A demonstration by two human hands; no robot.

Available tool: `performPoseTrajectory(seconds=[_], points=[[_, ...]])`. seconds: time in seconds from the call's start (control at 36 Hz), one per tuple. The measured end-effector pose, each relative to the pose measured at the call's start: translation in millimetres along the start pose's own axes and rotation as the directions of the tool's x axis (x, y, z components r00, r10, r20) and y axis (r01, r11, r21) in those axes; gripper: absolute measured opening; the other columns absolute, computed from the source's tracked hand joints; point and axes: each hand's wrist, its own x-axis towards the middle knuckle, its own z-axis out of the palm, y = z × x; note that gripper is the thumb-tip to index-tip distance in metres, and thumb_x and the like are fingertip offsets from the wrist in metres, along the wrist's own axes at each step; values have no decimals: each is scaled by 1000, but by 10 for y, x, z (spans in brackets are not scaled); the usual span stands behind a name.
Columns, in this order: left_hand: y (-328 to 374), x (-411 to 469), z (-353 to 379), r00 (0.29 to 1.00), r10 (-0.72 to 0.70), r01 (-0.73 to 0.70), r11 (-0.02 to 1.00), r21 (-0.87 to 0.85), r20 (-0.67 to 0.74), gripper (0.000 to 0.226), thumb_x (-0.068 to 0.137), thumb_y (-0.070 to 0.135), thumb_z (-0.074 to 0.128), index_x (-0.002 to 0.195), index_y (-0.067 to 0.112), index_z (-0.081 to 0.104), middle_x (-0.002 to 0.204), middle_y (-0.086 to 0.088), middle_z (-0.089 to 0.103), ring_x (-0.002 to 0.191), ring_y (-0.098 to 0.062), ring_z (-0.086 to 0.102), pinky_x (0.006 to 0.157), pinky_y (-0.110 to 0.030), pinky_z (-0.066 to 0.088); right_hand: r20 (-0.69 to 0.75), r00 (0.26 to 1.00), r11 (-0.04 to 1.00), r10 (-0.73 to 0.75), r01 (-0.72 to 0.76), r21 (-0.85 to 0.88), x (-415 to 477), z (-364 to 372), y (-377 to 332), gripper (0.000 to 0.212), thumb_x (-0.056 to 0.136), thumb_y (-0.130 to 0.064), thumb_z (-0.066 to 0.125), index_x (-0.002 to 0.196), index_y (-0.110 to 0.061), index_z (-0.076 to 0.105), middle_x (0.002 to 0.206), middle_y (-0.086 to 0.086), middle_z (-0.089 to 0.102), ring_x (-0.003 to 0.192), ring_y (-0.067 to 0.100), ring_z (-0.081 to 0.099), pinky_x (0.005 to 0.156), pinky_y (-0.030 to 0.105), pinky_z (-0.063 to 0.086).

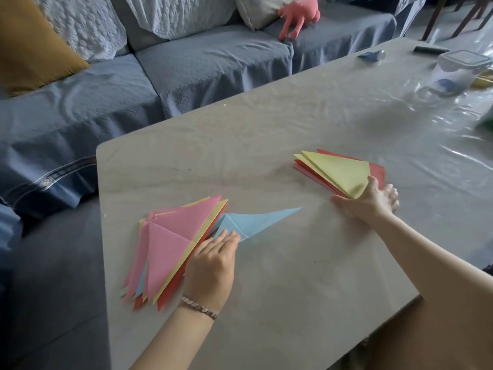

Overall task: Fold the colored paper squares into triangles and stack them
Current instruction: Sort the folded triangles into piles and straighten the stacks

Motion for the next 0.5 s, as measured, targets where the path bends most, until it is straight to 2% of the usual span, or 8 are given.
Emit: performPoseTrajectory(seconds=[0.08,0.19,0.25,0.31,0.36,0.39,0.44,0.5], points=[[-10,-3,7,1000,-7,7,1000,-16,10,31,77,7,43,89,6,71,90,-5,73,88,-18,69,73,-26,53,-36,992,993,-119,119,-17,29,48,64,79,69,-55,71,135,-23,39,146,16,23,139,30,11,115,39,10],[-3,-43,61,998,42,-41,999,-36,47,33,77,6,42,93,7,71,95,-4,72,92,-18,68,84,-28,47,-49,969,969,-240,237,-62,-14,95,104,60,80,-48,64,130,-20,48,144,10,33,135,28,24,111,35,17],[7,-74,92,992,95,-93,995,-37,81,35,78,5,40,95,8,71,98,-3,72,95,-16,67,86,-27,45,-46,964,965,-262,261,-29,-53,96,92,64,80,-44,66,134,-19,44,146,9,31,135,28,25,112,36,19],[8,-113,133,982,139,-134,990,-44,125,37,79,5,39,95,11,72,98,-1,72,96,-15,67,83,-28,51,-16,967,967,-253,253,23,-156,70,59,79,75,-42,72,140,-20,34,152,8,18,139,27,16,114,38,16],[-1,-145,175,972,166,-156,985,-69,167,39,78,5,38,93,13,73,98,-1,72,95,-16,67,80,-30,53,-24,950,950,-311,312,12,-323,56,21,83,71,-43,75,140,-22,34,154,7,9,141,26,9,114,41,15],[-8,-156,200,967,174,-162,984,-76,187,39,77,6,37,92,14,73,98,-1,72,95,-16,67,80,-31,53,-51,926,927,-375,376,4,-423,68,14,79,71,-42,76,138,-21,38,154,6,11,141,27,12,112,42,18],[-24,-159,257,958,188,-176,982,-74,215,40,76,6,36,89,15,73,99,-1,72,95,-17,67,84,-29,49,-100,830,832,-549,554,23,-672,104,9,66,73,-38,75,131,-18,49,152,6,23,136,28,27,107,42,26],[-45,-145,306,957,177,-167,984,-61,231,41,75,7,35,88,16,73,100,-2,71,95,-19,67,89,-31,39,-45,707,705,-706,707,53,-942,175,19,55,80,-39,68,126,-12,54,147,6,34,135,24,33,108,42,31]])
